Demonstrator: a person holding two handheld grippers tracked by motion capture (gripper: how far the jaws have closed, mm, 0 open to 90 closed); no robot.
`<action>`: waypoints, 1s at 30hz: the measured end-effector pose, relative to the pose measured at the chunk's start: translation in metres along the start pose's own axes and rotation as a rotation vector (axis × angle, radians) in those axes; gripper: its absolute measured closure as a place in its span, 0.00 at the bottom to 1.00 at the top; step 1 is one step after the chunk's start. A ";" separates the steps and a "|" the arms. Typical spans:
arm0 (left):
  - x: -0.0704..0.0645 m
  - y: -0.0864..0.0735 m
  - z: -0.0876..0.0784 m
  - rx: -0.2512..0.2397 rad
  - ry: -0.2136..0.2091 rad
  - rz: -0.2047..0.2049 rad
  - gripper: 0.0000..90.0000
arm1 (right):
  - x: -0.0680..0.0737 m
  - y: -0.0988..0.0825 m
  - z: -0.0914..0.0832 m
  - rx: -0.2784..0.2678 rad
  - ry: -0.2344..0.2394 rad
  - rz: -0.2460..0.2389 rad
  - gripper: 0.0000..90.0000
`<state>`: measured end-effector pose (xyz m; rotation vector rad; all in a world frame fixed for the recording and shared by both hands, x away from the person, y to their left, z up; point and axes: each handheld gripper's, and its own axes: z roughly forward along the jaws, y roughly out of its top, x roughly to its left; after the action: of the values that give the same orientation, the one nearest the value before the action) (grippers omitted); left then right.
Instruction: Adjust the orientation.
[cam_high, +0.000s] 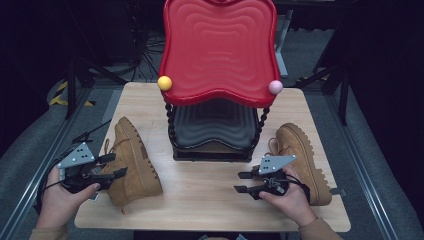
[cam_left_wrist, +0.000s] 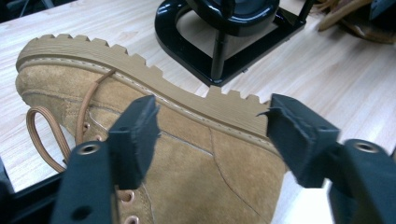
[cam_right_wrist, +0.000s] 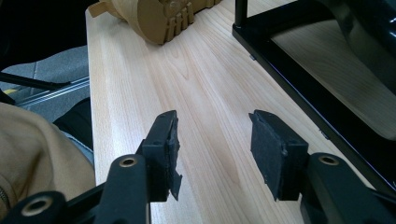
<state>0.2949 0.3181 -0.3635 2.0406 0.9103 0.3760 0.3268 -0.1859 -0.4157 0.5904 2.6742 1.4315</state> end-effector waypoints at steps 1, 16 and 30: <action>0.001 0.000 0.000 0.004 0.003 -0.002 0.43 | 0.000 0.000 0.000 0.001 0.001 -0.003 0.58; 0.006 -0.010 -0.018 -0.001 0.087 -0.026 0.39 | 0.003 0.005 0.005 0.000 0.017 -0.015 0.56; 0.024 -0.044 -0.049 0.049 0.235 -0.141 0.39 | 0.005 0.014 0.017 0.008 0.055 -0.044 0.56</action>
<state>0.2639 0.3806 -0.3715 1.9900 1.2093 0.5279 0.3303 -0.1639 -0.4137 0.4968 2.7183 1.4469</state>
